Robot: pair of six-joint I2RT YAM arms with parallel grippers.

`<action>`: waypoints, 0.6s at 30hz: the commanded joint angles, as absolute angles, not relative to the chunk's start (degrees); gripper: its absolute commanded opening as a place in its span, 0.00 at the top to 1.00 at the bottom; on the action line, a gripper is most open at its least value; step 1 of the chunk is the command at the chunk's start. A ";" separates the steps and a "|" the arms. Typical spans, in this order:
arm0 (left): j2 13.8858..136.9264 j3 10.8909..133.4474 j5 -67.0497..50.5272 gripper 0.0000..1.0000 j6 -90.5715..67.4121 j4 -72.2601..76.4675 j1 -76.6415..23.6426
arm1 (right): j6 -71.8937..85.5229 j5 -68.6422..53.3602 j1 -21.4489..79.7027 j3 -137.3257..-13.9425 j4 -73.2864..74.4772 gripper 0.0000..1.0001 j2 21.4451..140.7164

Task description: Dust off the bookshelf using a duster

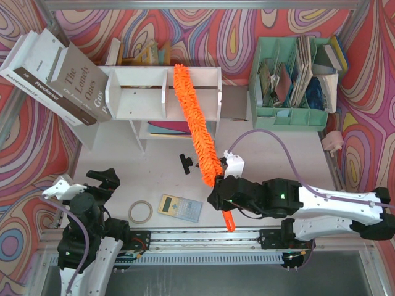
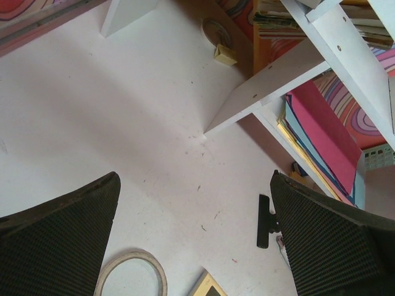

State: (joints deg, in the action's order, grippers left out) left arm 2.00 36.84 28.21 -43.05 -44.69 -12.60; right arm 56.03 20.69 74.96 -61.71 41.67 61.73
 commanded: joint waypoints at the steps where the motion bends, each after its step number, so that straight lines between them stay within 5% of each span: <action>1: 2.72 35.85 27.01 0.02 -42.36 -42.76 -11.79 | 54.59 23.30 75.25 -61.64 38.39 1.00 61.23; 8: 2.21 35.79 27.14 0.02 -42.37 -42.86 -11.69 | 53.30 22.25 75.19 -65.06 38.07 1.00 67.06; 18: 2.20 35.78 26.97 0.01 -42.53 -42.89 -11.69 | 69.25 32.38 75.27 -61.13 47.59 1.00 58.34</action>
State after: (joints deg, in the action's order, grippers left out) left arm 2.26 36.73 27.42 -43.05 -43.97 -12.19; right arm 60.31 23.97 75.11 -61.98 43.42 62.11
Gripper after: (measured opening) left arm 0.985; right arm 0.339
